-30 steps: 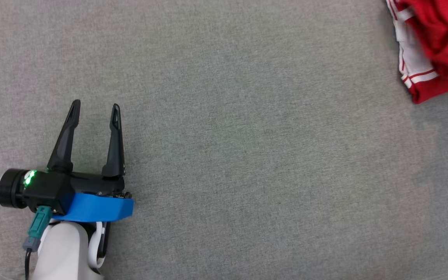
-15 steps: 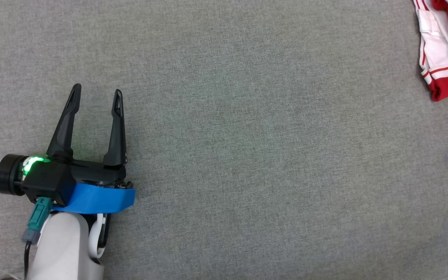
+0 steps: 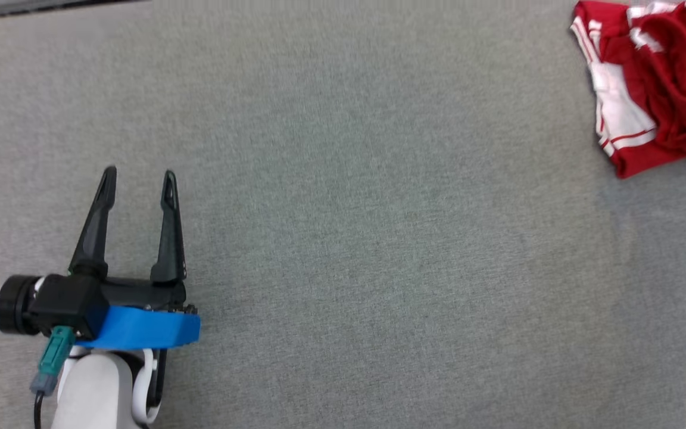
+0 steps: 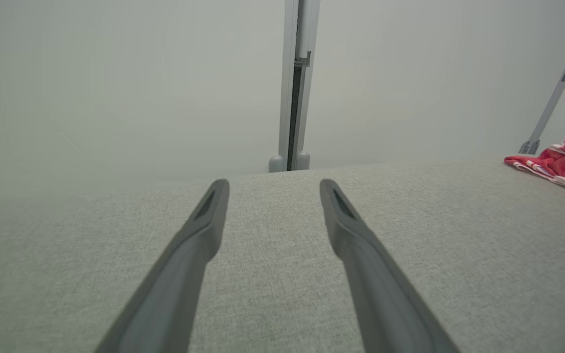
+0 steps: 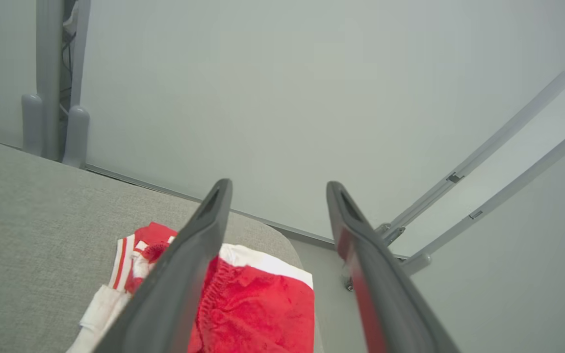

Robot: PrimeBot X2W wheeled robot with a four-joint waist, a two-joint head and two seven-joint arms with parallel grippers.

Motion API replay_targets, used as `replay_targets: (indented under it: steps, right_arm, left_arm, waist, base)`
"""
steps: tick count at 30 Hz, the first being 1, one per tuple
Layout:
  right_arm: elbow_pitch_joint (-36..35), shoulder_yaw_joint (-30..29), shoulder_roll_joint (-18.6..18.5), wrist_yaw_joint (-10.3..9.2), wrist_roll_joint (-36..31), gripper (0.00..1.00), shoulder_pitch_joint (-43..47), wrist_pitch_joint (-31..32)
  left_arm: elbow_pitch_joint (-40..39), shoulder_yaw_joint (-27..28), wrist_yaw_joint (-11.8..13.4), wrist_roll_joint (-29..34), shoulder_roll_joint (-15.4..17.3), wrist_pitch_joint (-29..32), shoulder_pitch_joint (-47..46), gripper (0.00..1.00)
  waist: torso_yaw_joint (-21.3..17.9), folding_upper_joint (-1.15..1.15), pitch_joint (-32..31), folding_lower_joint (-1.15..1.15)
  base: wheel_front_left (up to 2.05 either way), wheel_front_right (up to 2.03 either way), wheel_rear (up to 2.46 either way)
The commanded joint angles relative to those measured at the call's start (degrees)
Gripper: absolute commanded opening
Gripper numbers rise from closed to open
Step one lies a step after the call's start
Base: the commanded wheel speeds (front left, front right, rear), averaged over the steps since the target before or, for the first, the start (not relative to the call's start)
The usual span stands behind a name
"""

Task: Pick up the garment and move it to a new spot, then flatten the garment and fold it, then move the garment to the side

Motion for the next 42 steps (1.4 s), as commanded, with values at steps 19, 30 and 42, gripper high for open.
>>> replay_targets:
  steps: [19,30,42]
  right_arm:
    - [-26.08,-2.95,21.14,-0.05,1.05,1.0,30.7,-0.72]
    - [-33.35,-8.44,26.51,-0.04,2.81,1.0,45.39,-0.73]
    - [-38.2,-11.12,29.66,-0.04,2.23,1.0,55.26,-0.73]
  left_arm:
    - [1.91,2.05,1.16,-2.85,-0.26,-0.13,11.04,1.0]
    - [2.05,2.24,1.74,-3.91,-0.28,-0.13,14.48,1.0]
    - [2.29,1.84,2.48,-4.67,-0.28,-0.13,17.6,1.0]
  waist:
    - [4.56,0.0,-16.7,0.0]
    - [5.4,0.0,-20.67,0.0]
    - [5.68,0.0,-23.98,0.0]
  base:
    - [0.0,0.0,0.0]
    - [0.0,0.0,0.0]
    - [0.0,0.0,0.0]
